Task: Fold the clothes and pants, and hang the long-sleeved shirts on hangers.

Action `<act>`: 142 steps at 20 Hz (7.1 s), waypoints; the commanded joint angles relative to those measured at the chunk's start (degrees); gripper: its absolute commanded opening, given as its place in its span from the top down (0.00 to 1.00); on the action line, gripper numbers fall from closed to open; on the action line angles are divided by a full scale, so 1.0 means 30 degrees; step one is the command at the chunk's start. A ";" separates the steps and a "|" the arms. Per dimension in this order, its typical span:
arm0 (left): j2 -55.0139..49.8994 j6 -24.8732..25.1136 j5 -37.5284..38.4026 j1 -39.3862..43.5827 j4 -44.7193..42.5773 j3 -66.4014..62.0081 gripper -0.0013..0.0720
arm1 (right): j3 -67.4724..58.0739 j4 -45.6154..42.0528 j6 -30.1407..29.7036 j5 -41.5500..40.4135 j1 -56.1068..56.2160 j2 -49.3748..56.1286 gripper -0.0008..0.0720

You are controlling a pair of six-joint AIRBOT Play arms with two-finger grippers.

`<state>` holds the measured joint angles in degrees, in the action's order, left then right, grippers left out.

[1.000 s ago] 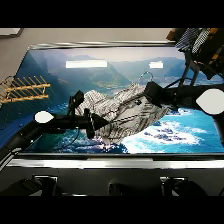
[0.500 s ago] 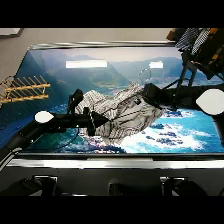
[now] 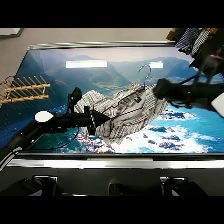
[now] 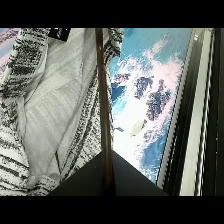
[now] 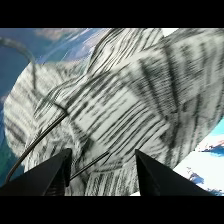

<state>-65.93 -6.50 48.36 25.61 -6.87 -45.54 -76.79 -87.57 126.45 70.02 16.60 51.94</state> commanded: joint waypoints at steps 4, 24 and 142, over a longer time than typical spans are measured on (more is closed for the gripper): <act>-0.0007 0.0044 0.0073 -0.0015 0.0087 -0.0022 0.96 | -0.1989 0.5523 -1.1234 0.1923 -0.8429 0.0874 0.32; -0.0007 0.0036 0.0131 -0.0015 0.0073 -0.0022 0.96 | -0.1989 0.6761 -3.6436 -0.0809 -0.3665 0.5829 0.25; -0.0364 -2.2418 0.4291 -0.0758 -1.1081 -0.8211 0.96 | -0.3213 -0.3643 -1.3209 -0.0430 0.5362 0.7249 0.96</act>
<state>-69.80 -72.05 63.70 20.49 -37.63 -78.19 -85.03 -98.43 86.70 68.71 32.64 75.07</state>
